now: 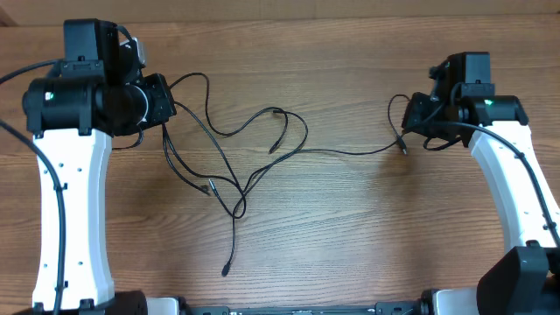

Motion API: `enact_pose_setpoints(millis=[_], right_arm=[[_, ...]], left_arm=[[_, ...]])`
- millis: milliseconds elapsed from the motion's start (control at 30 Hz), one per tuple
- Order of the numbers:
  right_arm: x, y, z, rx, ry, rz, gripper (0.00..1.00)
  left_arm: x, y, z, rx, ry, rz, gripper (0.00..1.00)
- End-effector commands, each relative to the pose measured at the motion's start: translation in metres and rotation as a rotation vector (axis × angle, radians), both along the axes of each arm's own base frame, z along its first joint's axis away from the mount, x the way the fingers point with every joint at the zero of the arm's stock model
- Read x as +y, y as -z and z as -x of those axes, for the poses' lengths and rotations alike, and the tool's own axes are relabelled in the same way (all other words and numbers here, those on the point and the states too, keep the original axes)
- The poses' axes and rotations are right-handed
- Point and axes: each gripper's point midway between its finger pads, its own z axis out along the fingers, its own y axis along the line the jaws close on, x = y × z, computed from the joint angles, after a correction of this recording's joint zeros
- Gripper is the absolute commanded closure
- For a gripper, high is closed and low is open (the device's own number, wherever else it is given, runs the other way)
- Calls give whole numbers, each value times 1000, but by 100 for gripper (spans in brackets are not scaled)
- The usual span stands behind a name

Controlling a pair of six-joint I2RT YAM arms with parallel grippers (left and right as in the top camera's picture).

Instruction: Untangle cables

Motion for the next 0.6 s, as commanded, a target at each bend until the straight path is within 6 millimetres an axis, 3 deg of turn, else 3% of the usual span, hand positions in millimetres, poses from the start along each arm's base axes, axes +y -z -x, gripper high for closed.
enact_pose_setpoints(millis=[0, 100, 200, 300, 367, 400, 433, 500, 567], right_arm=[[8, -15, -6, -55, -56, -36, 96], [65, -38, -4, -153, -335, -251, 96], [117, -78, 8, -283, -582, -501, 96], [147, -106, 17, -372, -726, -632, 96], [154, -110, 17, -397, -757, -629, 80], [155, -107, 14, -397, -748, -603, 71], [152, -102, 9, -385, -715, -566, 69], [137, -84, -4, -325, -577, -471, 52], [118, -66, -12, -268, -451, -370, 42]], left_arm=[[3, -2, -9, -30, 18, -29, 96], [-19, -17, -23, -127, 125, 55, 96], [-50, -40, -35, -245, 257, 186, 96], [-83, -73, -37, -365, 405, 355, 96], [-97, -91, -35, -424, 489, 437, 94], [-101, -96, -33, -443, 516, 460, 86], [-103, -98, -33, -449, 526, 469, 73], [-102, -95, -32, -440, 521, 460, 51], [-94, -84, -33, -407, 489, 408, 34]])
